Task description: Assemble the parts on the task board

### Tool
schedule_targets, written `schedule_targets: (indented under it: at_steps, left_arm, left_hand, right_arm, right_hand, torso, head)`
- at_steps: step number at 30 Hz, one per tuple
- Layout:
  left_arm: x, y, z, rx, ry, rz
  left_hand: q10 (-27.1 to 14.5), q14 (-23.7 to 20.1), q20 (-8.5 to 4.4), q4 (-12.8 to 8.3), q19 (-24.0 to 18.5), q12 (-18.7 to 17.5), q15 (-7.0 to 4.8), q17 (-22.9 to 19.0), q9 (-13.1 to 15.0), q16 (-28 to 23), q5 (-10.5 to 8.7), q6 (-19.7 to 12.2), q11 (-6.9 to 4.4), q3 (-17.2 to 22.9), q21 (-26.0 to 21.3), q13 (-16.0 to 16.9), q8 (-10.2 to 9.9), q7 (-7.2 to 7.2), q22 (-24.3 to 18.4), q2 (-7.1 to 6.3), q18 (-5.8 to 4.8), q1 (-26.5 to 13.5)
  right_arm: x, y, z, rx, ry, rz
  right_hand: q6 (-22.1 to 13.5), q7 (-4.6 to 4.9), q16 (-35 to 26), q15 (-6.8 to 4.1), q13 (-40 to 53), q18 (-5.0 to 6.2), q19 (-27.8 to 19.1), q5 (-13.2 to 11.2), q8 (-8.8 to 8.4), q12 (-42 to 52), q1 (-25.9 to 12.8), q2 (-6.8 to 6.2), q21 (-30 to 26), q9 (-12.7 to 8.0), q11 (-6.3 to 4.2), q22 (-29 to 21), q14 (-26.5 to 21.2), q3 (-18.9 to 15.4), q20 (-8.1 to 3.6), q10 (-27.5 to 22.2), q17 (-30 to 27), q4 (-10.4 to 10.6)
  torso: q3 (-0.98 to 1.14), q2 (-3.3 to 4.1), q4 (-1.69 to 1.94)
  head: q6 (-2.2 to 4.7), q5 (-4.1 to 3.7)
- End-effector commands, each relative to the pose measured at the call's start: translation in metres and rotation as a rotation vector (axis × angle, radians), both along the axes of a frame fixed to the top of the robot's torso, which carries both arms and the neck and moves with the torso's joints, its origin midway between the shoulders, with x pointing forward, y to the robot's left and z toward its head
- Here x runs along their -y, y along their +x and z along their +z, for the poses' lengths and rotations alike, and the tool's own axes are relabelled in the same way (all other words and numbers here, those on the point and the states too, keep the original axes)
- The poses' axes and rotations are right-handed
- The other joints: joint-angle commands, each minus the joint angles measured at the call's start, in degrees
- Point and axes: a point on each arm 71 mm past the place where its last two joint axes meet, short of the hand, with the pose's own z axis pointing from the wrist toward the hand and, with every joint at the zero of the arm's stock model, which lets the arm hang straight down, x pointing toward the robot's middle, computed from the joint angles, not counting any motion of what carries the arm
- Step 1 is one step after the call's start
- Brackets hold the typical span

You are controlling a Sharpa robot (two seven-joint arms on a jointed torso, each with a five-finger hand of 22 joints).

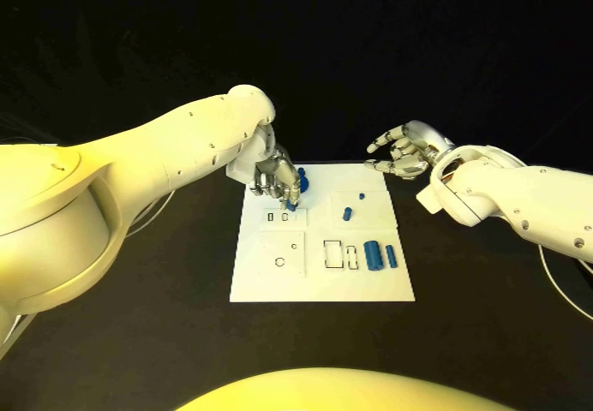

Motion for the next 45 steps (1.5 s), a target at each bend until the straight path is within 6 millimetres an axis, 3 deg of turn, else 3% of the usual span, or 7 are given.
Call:
schedule_targets:
  at_steps: [1, 8, 19, 45]
  left_arm:
    - [0.003, 0.0, 0.0, 0.008, 0.042, -0.027]
    - [0.006, 0.003, 0.0, 0.087, 0.083, -0.016]
    - [0.007, 0.004, -0.001, 0.122, 0.113, -0.015]
    - [0.008, -0.003, -0.02, 0.204, 0.113, 0.001]
  left_hand:
    - [0.5, 6.0, -0.49, -14.2, 1.4, 0.4, -0.51, 15.1, 0.7, 0.2, 1.08, 1.2, -0.33, 14.5, 0.1, 0.3, 0.4, -1.45, 8.9, 0.07, 0.0, -1.1]
    - [1.2, 6.0, -0.67, -14.8, 1.8, 1.1, -0.78, 15.1, 1.9, 0.2, 3.71, 1.7, -0.59, 14.5, 0.3, 1.1, 0.3, -1.71, 9.3, 0.24, -0.11, -2.2]
    - [1.4, 6.0, -0.7, -14.9, 1.8, 1.2, -0.85, 15.1, 2.1, 0.2, 4.16, 1.9, -0.66, 14.4, 0.3, 1.2, 0.3, -1.79, 9.3, 0.3, -0.11, -2.3]
    - [1.3, 6.0, -0.7, -14.8, 1.8, 1.1, -0.91, 15.1, 2.3, 0.2, 4.63, 2.0, -0.72, 14.0, 0.3, 0.9, 0.3, -1.84, 9.4, 0.34, -0.12, -2.4]
  right_arm:
    - [-0.002, -0.001, 0.0, 0.0, -0.006, 0.015]
    - [-0.003, -0.001, 0.0, 0.001, -0.005, 0.018]
    - [-0.003, -0.002, 0.0, 0.001, -0.004, 0.02]
    - [-0.001, -0.003, 0.001, 0.001, -0.003, 0.02]
  right_hand:
    - [-0.2, 0.02, -0.3, -0.14, 4.2, 1.06, 0.4, -0.1, 0.27, -0.3, -0.6, -0.05, -0.4, 0.1, 0.02, 0.9, 1.0, 0.3, 0.09, -0.3, 0.0, 0.0]
    - [-0.2, 0.02, -0.3, -0.14, 4.2, 1.06, 0.4, -0.1, 0.27, -0.3, -0.6, -0.05, -0.4, 0.1, 0.02, 0.9, 1.0, 0.3, 0.09, -0.3, 0.0, 0.0]
    - [-0.2, 0.02, -0.3, -0.14, 4.2, 1.06, 0.4, -0.1, 0.27, -0.3, -0.6, -0.05, -0.4, 0.1, 0.02, 0.9, 1.0, 0.3, 0.09, -0.3, 0.0, 0.0]
    - [-0.2, 0.02, -0.3, -0.14, 4.2, 1.06, 0.4, -0.1, 0.27, -0.3, -0.6, -0.05, -0.4, 0.1, 0.02, 0.9, 1.0, 0.3, 0.09, -0.3, 0.0, 0.0]
  torso:
    - [-0.01, -0.03, 0.04]
    - [-0.05, -0.03, 0.15]
    - [-0.07, 0.03, 0.03]
    - [-0.05, -0.08, 0.19]
  head:
    - [-0.05, 0.07]
    - [-0.17, 0.04]
    - [-0.3, 0.04]
    - [-0.72, -0.15]
